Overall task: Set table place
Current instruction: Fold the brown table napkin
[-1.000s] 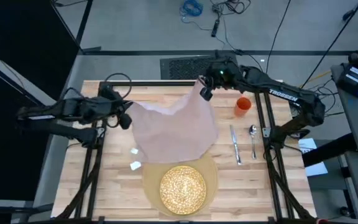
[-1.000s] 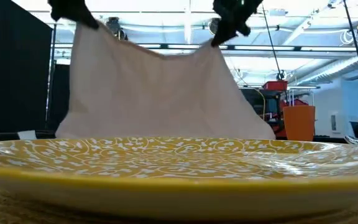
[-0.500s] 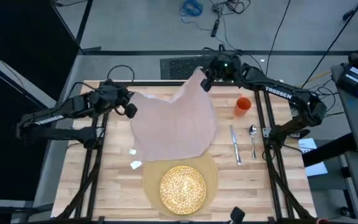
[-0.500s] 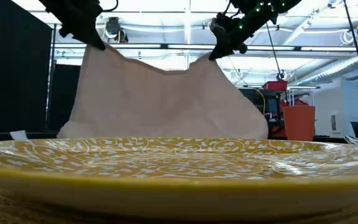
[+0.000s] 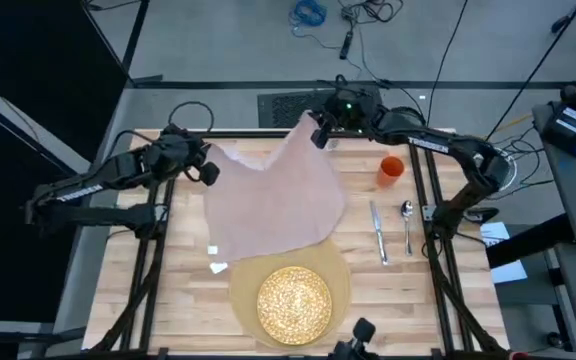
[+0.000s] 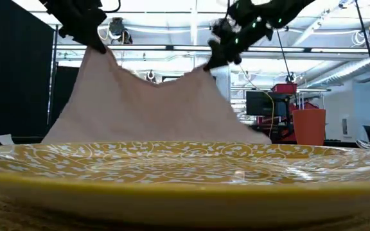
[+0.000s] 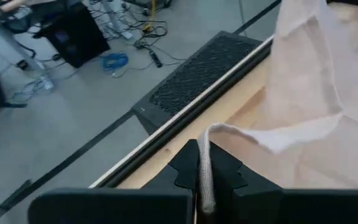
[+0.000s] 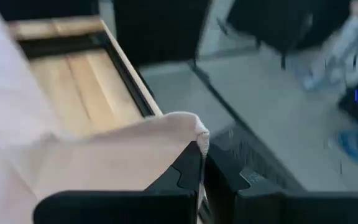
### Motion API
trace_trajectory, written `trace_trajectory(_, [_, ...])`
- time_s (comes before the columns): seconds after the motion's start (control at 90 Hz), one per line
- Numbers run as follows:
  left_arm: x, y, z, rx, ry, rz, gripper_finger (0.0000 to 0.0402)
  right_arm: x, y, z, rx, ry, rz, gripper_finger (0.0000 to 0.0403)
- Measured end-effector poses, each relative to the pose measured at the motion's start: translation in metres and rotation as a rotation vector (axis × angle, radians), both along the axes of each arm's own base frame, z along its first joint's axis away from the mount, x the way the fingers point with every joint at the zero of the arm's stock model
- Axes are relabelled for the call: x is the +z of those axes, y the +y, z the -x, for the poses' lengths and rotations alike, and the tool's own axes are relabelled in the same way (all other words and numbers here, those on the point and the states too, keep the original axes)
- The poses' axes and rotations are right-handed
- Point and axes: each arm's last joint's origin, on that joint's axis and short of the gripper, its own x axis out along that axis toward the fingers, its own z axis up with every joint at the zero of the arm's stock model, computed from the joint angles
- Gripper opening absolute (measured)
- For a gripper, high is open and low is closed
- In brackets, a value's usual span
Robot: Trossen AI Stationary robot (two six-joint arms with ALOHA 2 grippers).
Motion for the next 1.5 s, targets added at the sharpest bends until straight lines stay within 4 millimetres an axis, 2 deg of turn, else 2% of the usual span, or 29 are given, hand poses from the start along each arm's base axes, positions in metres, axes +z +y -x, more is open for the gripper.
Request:
trace_trajectory(0.122, [-0.002,0.000,0.003,0.043,0.045,-0.024,0.0000,-0.006,-0.009,-0.005,0.008,-0.014,0.043,0.0000])
trace_trajectory(0.244, [-0.002,0.001,0.004,0.079,0.060,-0.044,0.0000,0.006,-0.012,-0.013,0.088,-0.093,0.078,0.0000])
trace_trajectory(0.367, [-0.002,0.001,0.005,0.089,0.072,-0.049,0.0000,0.010,-0.012,-0.014,0.126,-0.075,0.108,0.0000])
trace_trajectory(0.589, [-0.003,0.002,0.007,0.128,0.119,-0.089,0.0000,0.009,-0.016,-0.005,-0.004,0.074,0.049,0.0000])
trace_trajectory(0.811, [-0.003,0.002,0.008,0.150,0.133,-0.099,0.0000,0.026,-0.021,-0.010,0.094,-0.149,0.066,0.0000])
trace_trajectory(1.056, [-0.003,0.006,0.011,0.193,0.162,-0.124,0.0000,0.023,-0.037,0.002,0.055,-0.174,0.022,0.0000])
trace_trajectory(1.211, [-0.003,0.009,0.012,0.213,0.161,-0.124,0.0000,0.030,-0.026,-0.012,0.232,-0.278,0.026,0.0000])
trace_trajectory(1.289, [-0.003,0.010,0.013,0.219,0.161,-0.124,0.0000,0.027,-0.022,-0.016,0.172,-0.230,0.039,0.0000])
trace_trajectory(1.378, [-0.003,0.010,0.013,0.219,0.162,-0.125,0.0000,0.021,-0.029,-0.014,0.087,-0.144,0.025,0.0000])
trace_trajectory(1.5, [-0.002,0.010,0.013,0.216,0.163,-0.128,0.0000,0.018,-0.022,-0.023,0.285,-0.195,-0.038,0.0000])
